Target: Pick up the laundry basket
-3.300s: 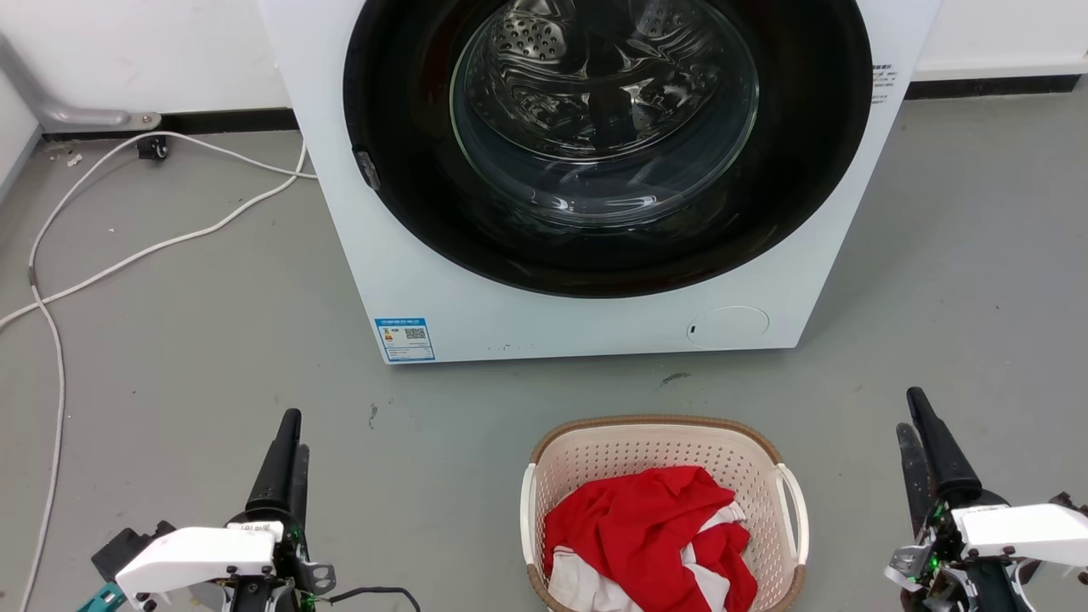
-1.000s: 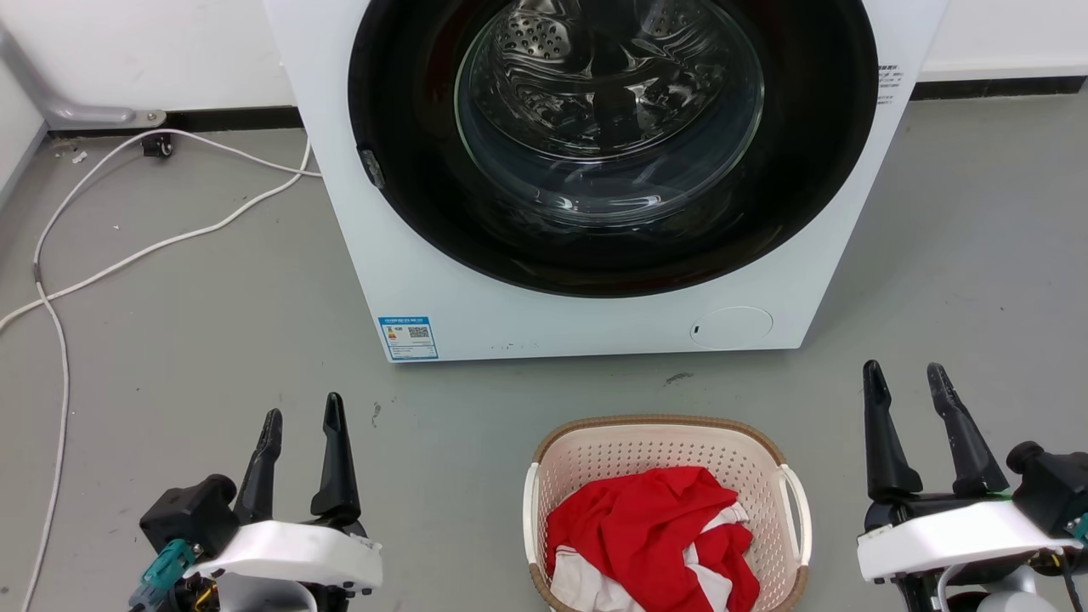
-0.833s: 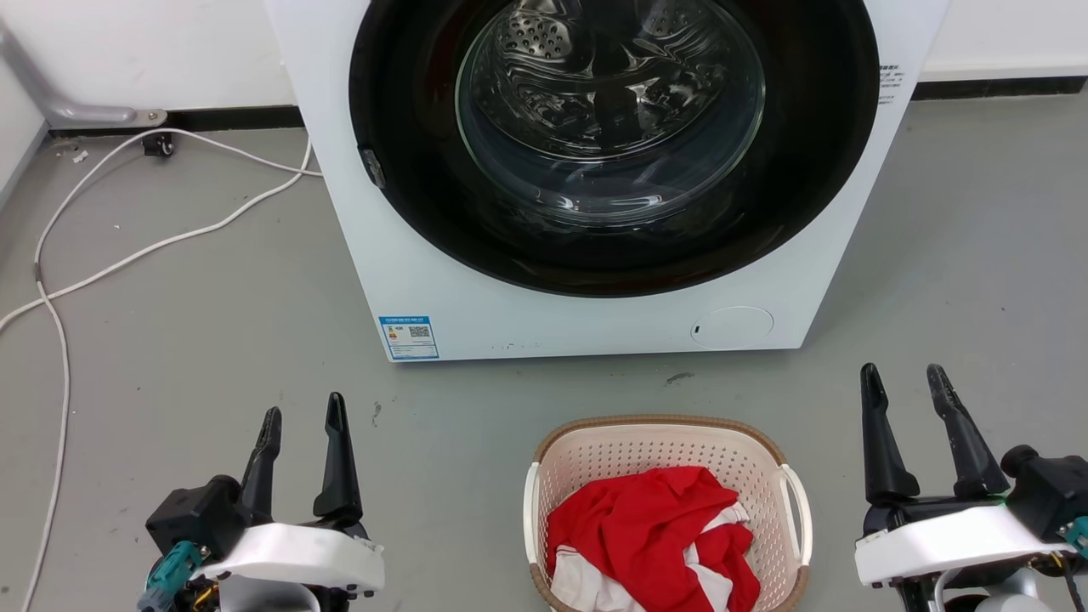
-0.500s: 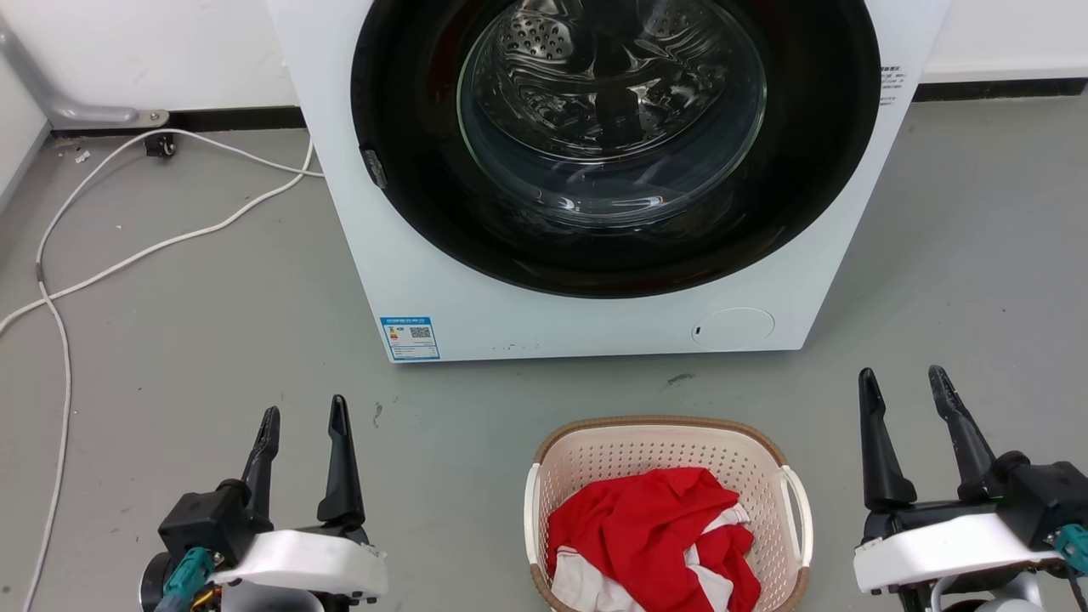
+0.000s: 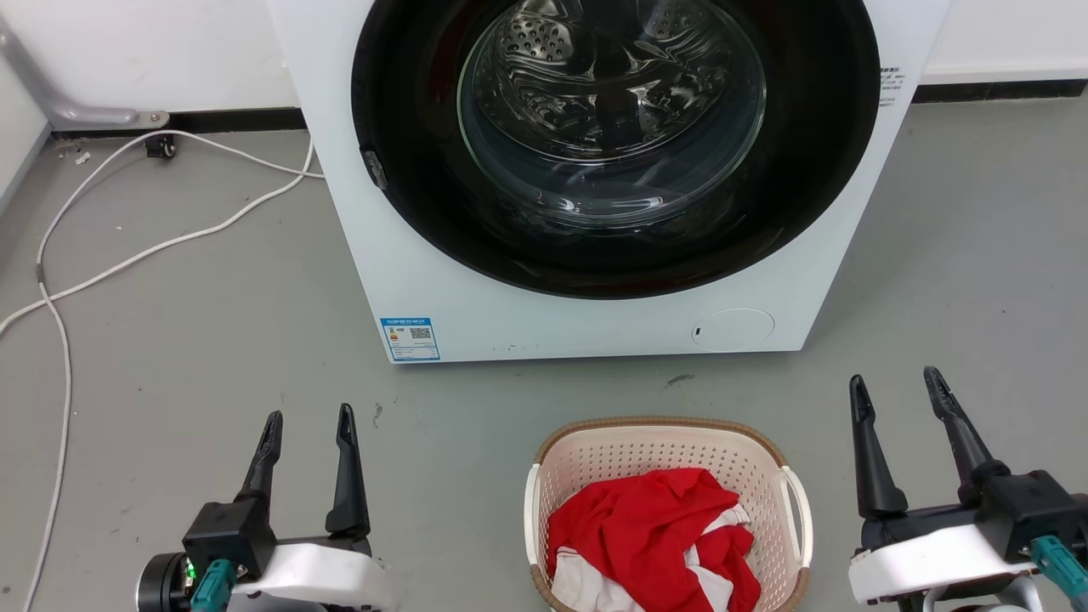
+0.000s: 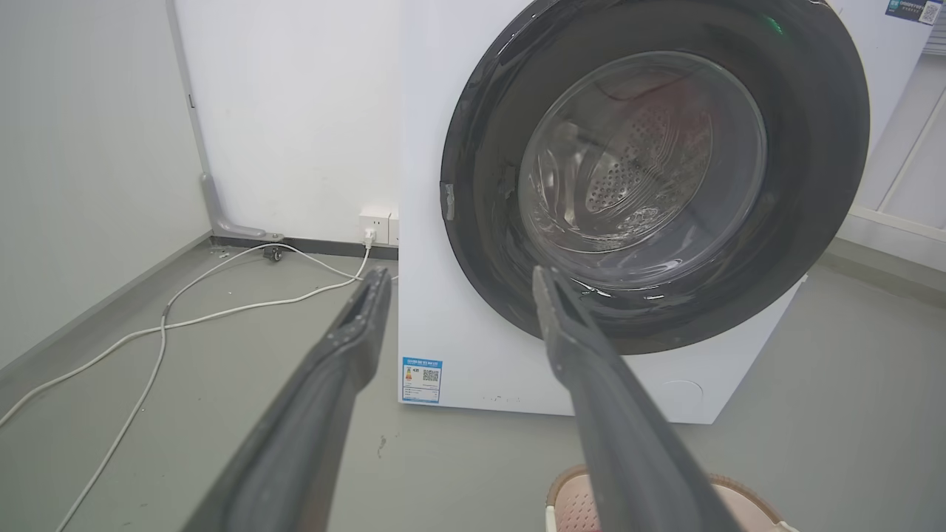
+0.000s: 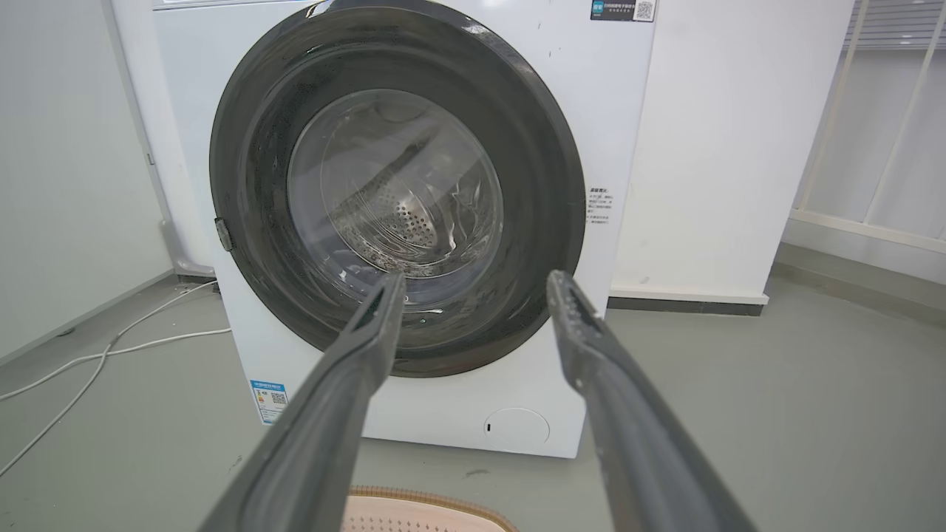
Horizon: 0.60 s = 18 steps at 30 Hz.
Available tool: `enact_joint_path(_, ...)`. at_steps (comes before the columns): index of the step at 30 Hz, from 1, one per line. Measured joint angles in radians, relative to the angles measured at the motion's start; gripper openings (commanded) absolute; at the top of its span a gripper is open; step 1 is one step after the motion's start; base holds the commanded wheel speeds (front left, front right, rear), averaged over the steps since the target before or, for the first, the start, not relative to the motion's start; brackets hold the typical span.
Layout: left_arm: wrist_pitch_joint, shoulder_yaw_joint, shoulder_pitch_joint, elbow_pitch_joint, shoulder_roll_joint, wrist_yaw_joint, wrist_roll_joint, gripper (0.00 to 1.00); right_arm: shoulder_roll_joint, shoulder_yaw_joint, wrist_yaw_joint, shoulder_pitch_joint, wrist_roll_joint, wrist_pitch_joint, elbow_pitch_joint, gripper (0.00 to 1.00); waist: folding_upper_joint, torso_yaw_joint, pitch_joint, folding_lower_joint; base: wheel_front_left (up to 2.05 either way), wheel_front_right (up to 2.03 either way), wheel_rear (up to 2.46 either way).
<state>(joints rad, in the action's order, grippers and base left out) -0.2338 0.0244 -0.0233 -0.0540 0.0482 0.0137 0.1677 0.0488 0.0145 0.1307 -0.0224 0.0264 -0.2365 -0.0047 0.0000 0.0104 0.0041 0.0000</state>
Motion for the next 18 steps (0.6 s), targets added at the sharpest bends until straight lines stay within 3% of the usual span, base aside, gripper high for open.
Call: enact_joint_path(18, -0.026, -0.003, -0.021, -0.002, 0.001, 0.013, -0.108, 1.0, 0.0, 0.009, 0.0, -0.019, -0.113, -0.027, 0.007, 1.0, 0.0, -0.001, -0.006, 0.0, 0.0, 0.0, 0.0)
